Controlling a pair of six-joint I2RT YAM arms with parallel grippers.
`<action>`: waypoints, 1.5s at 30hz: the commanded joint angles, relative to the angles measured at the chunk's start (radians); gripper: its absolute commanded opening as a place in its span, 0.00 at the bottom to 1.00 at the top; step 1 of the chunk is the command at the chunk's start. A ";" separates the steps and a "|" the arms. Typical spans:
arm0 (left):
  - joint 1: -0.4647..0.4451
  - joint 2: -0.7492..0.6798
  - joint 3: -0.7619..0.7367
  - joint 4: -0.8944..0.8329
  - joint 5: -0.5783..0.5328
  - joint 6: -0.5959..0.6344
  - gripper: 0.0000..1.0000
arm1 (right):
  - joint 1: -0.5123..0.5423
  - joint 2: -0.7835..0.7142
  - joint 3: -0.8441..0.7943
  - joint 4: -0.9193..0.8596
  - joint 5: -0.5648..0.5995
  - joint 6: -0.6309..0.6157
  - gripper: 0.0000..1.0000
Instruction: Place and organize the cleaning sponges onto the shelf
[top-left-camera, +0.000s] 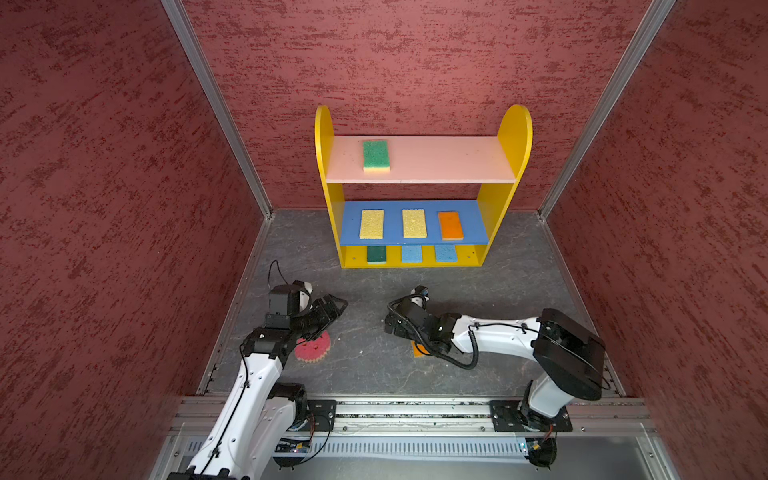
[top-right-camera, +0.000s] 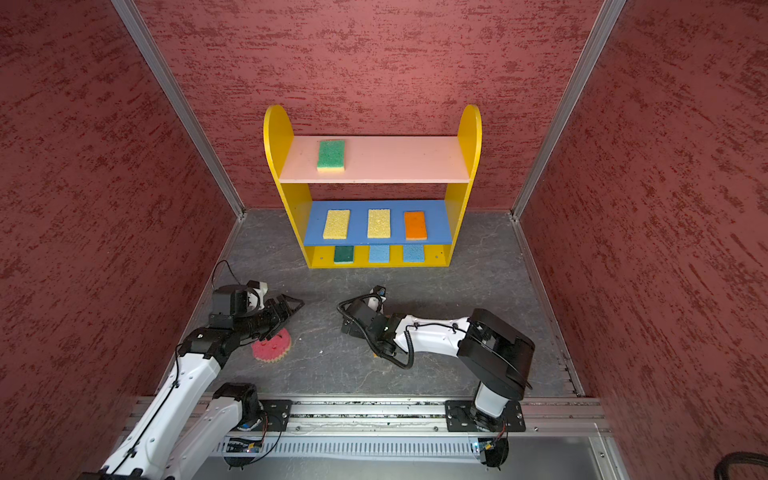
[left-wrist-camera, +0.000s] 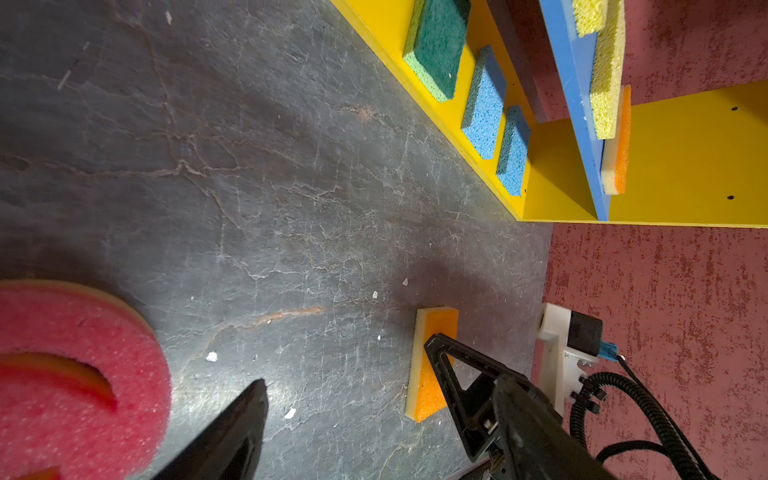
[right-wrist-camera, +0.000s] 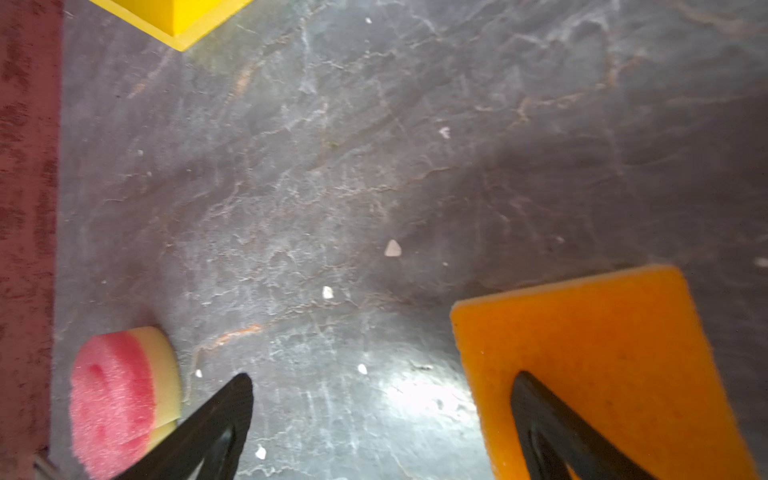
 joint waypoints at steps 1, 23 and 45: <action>0.004 -0.014 -0.008 -0.001 0.015 -0.012 0.85 | -0.007 -0.035 0.013 0.034 0.047 0.021 0.98; -0.330 0.232 -0.006 0.203 -0.107 -0.101 0.83 | -0.245 -0.607 -0.357 -0.148 0.030 -0.234 0.78; -0.680 0.784 0.244 0.390 -0.202 -0.224 0.83 | -0.223 -0.370 -0.466 0.170 -0.248 -0.247 0.68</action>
